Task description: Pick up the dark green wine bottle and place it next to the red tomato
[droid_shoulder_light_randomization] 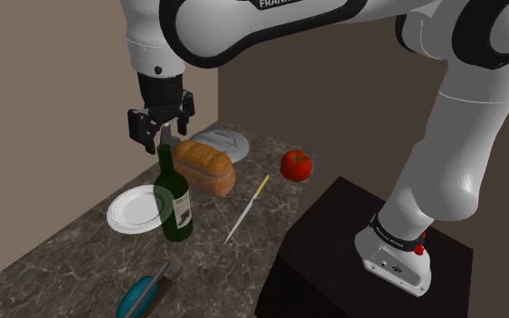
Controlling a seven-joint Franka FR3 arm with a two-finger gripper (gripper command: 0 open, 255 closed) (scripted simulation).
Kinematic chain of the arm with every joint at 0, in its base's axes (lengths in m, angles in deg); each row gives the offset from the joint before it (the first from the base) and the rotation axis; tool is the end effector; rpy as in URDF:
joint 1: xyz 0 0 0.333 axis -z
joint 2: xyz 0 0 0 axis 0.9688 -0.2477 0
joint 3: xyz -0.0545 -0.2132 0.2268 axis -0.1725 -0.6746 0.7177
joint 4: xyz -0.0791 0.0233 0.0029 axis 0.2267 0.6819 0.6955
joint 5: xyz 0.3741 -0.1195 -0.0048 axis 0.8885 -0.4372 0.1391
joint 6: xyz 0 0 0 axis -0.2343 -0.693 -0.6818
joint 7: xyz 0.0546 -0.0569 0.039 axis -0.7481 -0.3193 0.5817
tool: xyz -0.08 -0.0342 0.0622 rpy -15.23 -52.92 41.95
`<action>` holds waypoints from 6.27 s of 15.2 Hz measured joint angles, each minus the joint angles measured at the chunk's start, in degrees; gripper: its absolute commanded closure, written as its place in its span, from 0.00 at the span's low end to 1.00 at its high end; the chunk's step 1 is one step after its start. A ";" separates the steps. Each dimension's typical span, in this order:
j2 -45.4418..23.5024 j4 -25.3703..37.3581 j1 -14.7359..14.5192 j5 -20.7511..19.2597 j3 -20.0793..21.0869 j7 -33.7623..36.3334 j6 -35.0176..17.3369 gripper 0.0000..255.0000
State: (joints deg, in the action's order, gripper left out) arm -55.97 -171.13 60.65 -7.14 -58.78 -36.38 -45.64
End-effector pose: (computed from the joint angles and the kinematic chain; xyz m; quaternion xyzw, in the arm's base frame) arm 0.4771 0.4053 0.5032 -0.9925 -0.1157 -0.0386 0.0042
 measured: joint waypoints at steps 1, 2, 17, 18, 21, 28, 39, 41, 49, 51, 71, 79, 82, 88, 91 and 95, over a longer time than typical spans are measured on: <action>-0.69 0.29 -0.31 -0.32 0.07 0.41 -0.26 0.00; -1.14 0.19 -0.45 -0.54 0.07 0.62 -0.73 0.00; -2.75 -2.87 -0.61 -1.53 -0.21 1.35 -5.19 1.00; -2.73 -2.86 -0.62 -1.53 -0.20 1.35 -5.20 1.00; -2.73 -2.86 -0.62 -1.54 -0.20 1.35 -5.20 1.00; -2.64 -1.43 -0.67 -1.39 -0.14 1.21 -3.65 1.00; -1.46 5.44 -0.82 -0.49 0.21 0.35 4.23 1.00; -1.52 7.03 -0.89 -0.47 0.24 0.19 5.74 1.00; -2.83 14.86 -1.79 -1.02 0.42 0.17 12.39 1.00; -3.07 16.84 -2.05 -1.13 0.49 0.19 14.15 1.00; 14.52 14.29 6.90 7.94 -4.35 -13.07 26.76 1.00; 23.48 12.50 10.83 11.24 -10.80 -22.77 33.44 1.00; 25.67 13.73 12.14 11.64 -13.58 -26.57 36.89 1.00; 26.71 19.99 14.28 11.30 -18.46 -33.32 44.41 1.00; 27.29 22.67 15.49 11.02 -21.42 -37.42 47.81 1.00; 27.53 24.59 16.52 10.59 -24.07 -41.20 50.12 1.00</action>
State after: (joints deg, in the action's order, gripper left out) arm -28.44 -146.54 77.17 3.45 -82.84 -77.58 4.49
